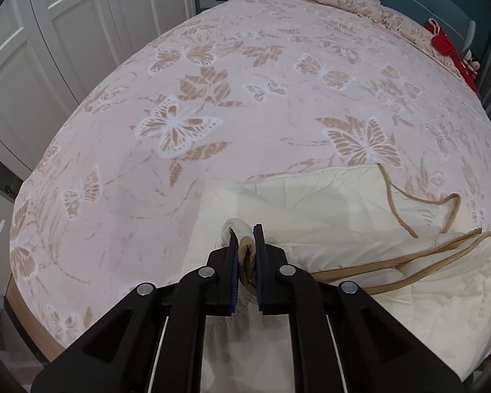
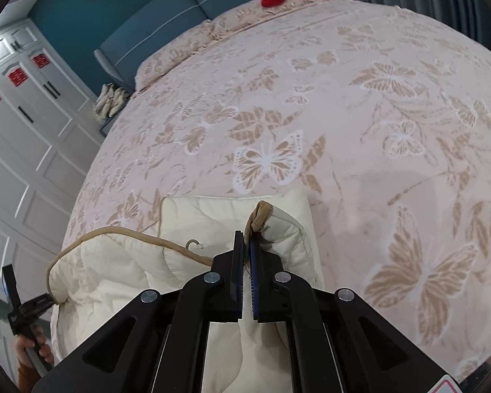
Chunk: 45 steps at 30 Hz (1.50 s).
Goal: Fold large clothes
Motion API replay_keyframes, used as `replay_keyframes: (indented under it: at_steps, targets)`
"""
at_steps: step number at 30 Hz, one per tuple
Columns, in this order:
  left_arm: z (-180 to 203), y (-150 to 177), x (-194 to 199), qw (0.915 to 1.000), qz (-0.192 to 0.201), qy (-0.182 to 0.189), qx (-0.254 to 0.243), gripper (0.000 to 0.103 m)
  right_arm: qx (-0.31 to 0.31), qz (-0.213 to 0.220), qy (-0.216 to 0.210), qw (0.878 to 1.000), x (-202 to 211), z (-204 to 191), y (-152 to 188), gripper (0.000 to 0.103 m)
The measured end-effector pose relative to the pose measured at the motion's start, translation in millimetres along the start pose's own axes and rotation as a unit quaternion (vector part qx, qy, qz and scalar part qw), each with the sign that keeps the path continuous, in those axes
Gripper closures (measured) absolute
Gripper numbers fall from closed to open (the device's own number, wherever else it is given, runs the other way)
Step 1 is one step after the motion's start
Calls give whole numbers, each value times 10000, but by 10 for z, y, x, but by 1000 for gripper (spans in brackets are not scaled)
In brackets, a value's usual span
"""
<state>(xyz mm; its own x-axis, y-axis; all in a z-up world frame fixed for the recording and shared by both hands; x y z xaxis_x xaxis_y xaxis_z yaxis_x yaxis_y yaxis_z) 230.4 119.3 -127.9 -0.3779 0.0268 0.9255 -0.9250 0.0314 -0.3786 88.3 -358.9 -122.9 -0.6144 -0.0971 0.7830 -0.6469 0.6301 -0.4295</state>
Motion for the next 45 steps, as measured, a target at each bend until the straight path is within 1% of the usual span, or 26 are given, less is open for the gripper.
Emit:
replay_keyframes:
  at_steps: [8,9,11,12,13,14,15,16,17,18,22,25,26,27,28,29,30,31,32,33,35,37,40,43,44,45]
  targets:
    - [39,13,-261,9998,-139,-136,21,93,-66,-132,197,9997,-243,-21,-23,97]
    - [19,17,-217,9999,-97,-25,89,92,-59,-59,125,9999,-169,-58,-53,93]
    - [-40,8,-86,9994,48,226,257,87,80,229,18,9997,44,-127,-123,75]
    - [-97,-7,67,9975,265,513,396,81,196,515,25,9985,216,-159,-171,53]
    - [-147,-21,203,9953,486,679,489,73,270,740,38,9969,340,-177,-201,39]
    - [-213,-39,341,9937,762,596,557,37,367,1045,31,9938,525,-193,-233,37]
    - [-268,-58,463,9916,1047,443,616,8,447,1165,28,9922,626,-201,-247,35]
    - [-352,-77,640,9864,1471,280,682,5,559,1172,86,9915,683,-185,-249,33]
    - [-394,-106,735,9836,1657,288,655,5,624,1106,154,9918,671,-166,-243,32]
    - [-404,-132,734,9845,1607,314,628,5,666,995,230,9925,618,-127,-227,32]
    - [-374,-234,288,9938,651,671,598,6,239,353,134,9990,245,82,-120,32]
    - [-330,-201,-3,9903,95,1154,769,12,-66,-17,36,10000,-8,142,-39,34]
    - [-305,-184,-44,9897,15,1212,761,23,-69,-46,11,10000,-39,132,-23,41]
    - [-271,-182,-87,9891,-104,1289,705,39,-57,-77,-44,9999,-59,106,-24,57]
    - [-230,-175,-98,9891,-141,1317,649,48,-24,-105,-29,9999,-66,81,-35,74]
    - [-216,-168,-92,9898,-144,1281,602,67,72,-66,57,9999,-45,40,-64,86]
    - [-213,-175,-70,9912,-121,1191,568,87,137,-15,47,9999,-12,-3,-94,92]
    - [-215,-204,-16,9926,-21,1100,512,90,153,113,-33,9998,58,-51,-136,93]
    - [-229,-243,34,9931,77,1044,522,101,158,233,-99,9996,114,-100,-176,94]
    - [-253,-271,82,9932,177,1013,544,103,173,407,-199,9988,209,-160,-239,94]
    - [-370,-401,283,9927,596,794,679,103,196,643,-326,9972,339,-259,-337,95]
    - [-469,-504,359,9914,745,704,816,103,323,764,-303,9961,368,-363,-401,95]
    - [-482,-588,235,9952,504,489,686,103,602,595,110,9964,135,-416,-402,95]
    - [-457,-515,209,9923,234,946,759,101,443,428,147,9980,-17,-313,-358,95]
    - [-452,-484,209,9915,203,1056,727,85,404,420,118,9982,-21,-277,-348,95]
    - [-458,-455,195,9916,161,1076,695,53,380,409,100,9984,-22,-255,-331,95]
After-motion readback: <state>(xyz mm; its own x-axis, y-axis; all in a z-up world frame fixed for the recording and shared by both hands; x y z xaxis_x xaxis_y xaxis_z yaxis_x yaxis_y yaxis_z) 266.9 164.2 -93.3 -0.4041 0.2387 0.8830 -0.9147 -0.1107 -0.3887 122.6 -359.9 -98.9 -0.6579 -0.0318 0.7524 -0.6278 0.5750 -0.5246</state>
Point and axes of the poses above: each gripper's, at about its wrist camera, not at the fingertips, and x roughly against the way its jaws point, z to its right, y to its underside, the point moved 6 cm from there along -x, roughly the way its jaws point, and after that the axes turned 5 degrees about -z, right-handed, at the moved point
